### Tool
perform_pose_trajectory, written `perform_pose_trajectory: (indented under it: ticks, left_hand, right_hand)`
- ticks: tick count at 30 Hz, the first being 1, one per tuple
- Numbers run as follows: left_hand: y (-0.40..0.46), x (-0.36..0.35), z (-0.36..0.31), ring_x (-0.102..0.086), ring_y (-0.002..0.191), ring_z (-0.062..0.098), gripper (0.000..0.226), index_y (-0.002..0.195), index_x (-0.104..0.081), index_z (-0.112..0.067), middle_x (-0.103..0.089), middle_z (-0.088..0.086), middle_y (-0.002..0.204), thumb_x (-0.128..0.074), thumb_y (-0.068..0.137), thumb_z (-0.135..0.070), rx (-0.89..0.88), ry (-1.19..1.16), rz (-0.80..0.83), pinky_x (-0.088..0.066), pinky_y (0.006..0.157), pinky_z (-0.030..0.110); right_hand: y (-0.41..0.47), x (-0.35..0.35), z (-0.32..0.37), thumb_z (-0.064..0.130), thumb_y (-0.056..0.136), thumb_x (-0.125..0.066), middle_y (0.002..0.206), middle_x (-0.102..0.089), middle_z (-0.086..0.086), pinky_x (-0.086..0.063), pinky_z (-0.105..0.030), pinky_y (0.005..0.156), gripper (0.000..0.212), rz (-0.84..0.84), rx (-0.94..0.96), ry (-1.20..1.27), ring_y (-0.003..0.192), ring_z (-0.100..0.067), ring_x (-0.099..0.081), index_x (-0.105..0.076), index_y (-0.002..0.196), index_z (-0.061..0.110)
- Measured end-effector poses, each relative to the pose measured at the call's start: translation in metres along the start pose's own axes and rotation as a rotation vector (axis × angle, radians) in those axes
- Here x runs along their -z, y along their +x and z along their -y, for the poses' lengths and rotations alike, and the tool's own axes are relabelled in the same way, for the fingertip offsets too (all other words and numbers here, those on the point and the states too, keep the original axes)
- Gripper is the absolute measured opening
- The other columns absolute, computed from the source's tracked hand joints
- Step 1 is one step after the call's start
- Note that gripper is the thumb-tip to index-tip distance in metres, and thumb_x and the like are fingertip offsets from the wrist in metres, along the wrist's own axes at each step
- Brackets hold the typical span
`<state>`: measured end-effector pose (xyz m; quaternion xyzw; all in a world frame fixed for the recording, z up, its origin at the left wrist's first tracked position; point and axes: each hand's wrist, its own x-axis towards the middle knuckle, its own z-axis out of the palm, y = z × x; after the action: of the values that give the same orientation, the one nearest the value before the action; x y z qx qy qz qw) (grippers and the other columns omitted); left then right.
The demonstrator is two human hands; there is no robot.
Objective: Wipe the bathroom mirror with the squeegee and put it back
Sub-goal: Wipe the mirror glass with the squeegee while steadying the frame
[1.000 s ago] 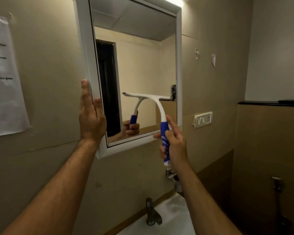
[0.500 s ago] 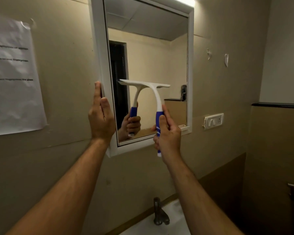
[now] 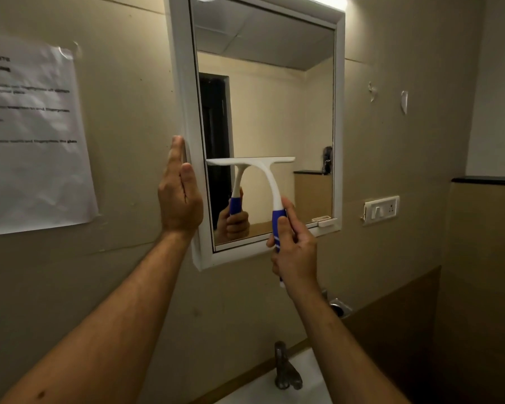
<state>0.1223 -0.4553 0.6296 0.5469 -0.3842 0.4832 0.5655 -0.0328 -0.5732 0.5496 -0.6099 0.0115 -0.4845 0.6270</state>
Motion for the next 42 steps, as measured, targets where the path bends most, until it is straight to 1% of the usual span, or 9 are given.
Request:
perform_pose_trajectory:
  ticks: [3, 7, 12, 17, 23, 27, 32, 38, 42]
  left_hand:
    - [0.012, -0.007, -0.001, -0.028, 0.149, 0.009, 0.051, 0.155, -0.029, -0.009, -0.033, 0.005, 0.161, -0.027, 0.108, -0.028, 0.045, -0.053, 0.000, -0.022, 0.118, 0.008]
    - [0.013, -0.012, -0.001, -0.028, 0.148, 0.008, 0.051, 0.156, -0.028, -0.009, -0.032, 0.005, 0.161, -0.027, 0.108, -0.026, 0.067, -0.063, -0.009, -0.019, 0.115, 0.002]
    - [0.012, -0.013, 0.000, -0.030, 0.146, 0.009, 0.051, 0.156, -0.028, -0.010, -0.031, 0.005, 0.161, -0.028, 0.108, -0.027, 0.066, -0.034, 0.005, -0.020, 0.109, -0.005]
    - [0.010, -0.011, -0.001, -0.031, 0.146, 0.009, 0.051, 0.156, -0.027, -0.011, -0.031, 0.004, 0.161, -0.029, 0.108, -0.027, 0.067, -0.006, 0.011, -0.020, 0.109, -0.004]
    - [0.007, -0.011, -0.001, -0.023, 0.133, -0.026, 0.050, 0.155, -0.029, -0.006, -0.034, 0.008, 0.160, -0.031, 0.108, -0.023, 0.059, -0.003, -0.005, -0.019, 0.106, -0.007]
    - [0.006, -0.012, -0.001, -0.029, 0.136, -0.008, 0.050, 0.155, -0.030, -0.008, -0.036, 0.006, 0.159, -0.031, 0.108, -0.025, 0.065, 0.003, -0.027, -0.022, 0.107, -0.005]
    - [0.002, -0.011, -0.003, -0.032, 0.139, -0.001, 0.050, 0.155, -0.031, -0.011, -0.036, 0.003, 0.159, -0.031, 0.108, -0.027, 0.092, 0.006, -0.029, -0.022, 0.107, -0.005]
    - [-0.003, -0.007, -0.004, -0.028, 0.138, -0.003, 0.050, 0.157, -0.026, -0.014, -0.032, 0.000, 0.161, -0.030, 0.109, -0.027, 0.121, 0.023, 0.021, -0.020, 0.106, -0.007]
    - [-0.009, -0.009, -0.003, -0.027, 0.138, -0.004, 0.050, 0.157, -0.026, -0.013, -0.031, 0.001, 0.161, -0.031, 0.108, -0.026, 0.120, 0.012, 0.007, -0.019, 0.105, -0.008]
  right_hand:
    - [-0.004, 0.005, -0.008, 0.037, 0.093, -0.050, 0.104, -0.063, -0.012, -0.043, -0.016, 0.045, 0.034, 0.009, 0.006, -0.021, 0.058, -0.003, -0.053, -0.054, 0.119, 0.059]
    - [-0.036, 0.024, -0.049, 0.033, 0.095, -0.047, 0.077, -0.061, -0.005, -0.043, -0.015, 0.045, 0.037, -0.005, -0.023, -0.129, 0.053, -0.001, -0.051, -0.049, 0.125, 0.055]
    - [-0.067, 0.037, -0.076, 0.029, 0.094, -0.049, 0.077, -0.062, -0.006, -0.043, -0.014, 0.046, 0.040, -0.025, -0.060, -0.213, 0.054, -0.001, -0.051, -0.050, 0.133, 0.039]
    - [-0.049, 0.026, -0.052, 0.044, 0.089, -0.045, 0.083, -0.062, -0.008, -0.043, -0.015, 0.047, 0.036, -0.046, -0.015, -0.167, 0.057, -0.002, -0.052, -0.046, 0.124, 0.055]
    - [-0.042, 0.021, -0.049, 0.043, 0.090, -0.046, 0.078, -0.061, -0.005, -0.042, -0.016, 0.044, 0.034, -0.036, -0.012, -0.143, 0.053, 0.000, -0.051, -0.047, 0.119, 0.061]
    - [-0.061, 0.032, -0.066, 0.035, 0.094, -0.047, 0.077, -0.060, -0.004, -0.043, -0.017, 0.046, 0.036, -0.032, -0.057, -0.162, 0.057, -0.005, -0.051, -0.049, 0.125, 0.052]
    - [-0.067, 0.033, -0.059, 0.046, 0.086, -0.047, 0.090, -0.063, -0.008, -0.044, -0.015, 0.050, 0.039, -0.062, -0.026, -0.188, 0.064, -0.008, -0.053, -0.050, 0.124, 0.052]
    - [-0.049, 0.024, -0.049, 0.032, 0.097, -0.046, 0.091, -0.063, -0.007, -0.044, -0.017, 0.048, 0.037, -0.070, -0.019, -0.214, 0.064, -0.009, -0.054, -0.049, 0.132, 0.045]
    - [-0.070, 0.038, -0.068, 0.030, 0.096, -0.047, 0.083, -0.061, -0.008, -0.042, -0.015, 0.046, 0.036, -0.047, -0.058, -0.223, 0.058, -0.006, -0.050, -0.050, 0.123, 0.053]
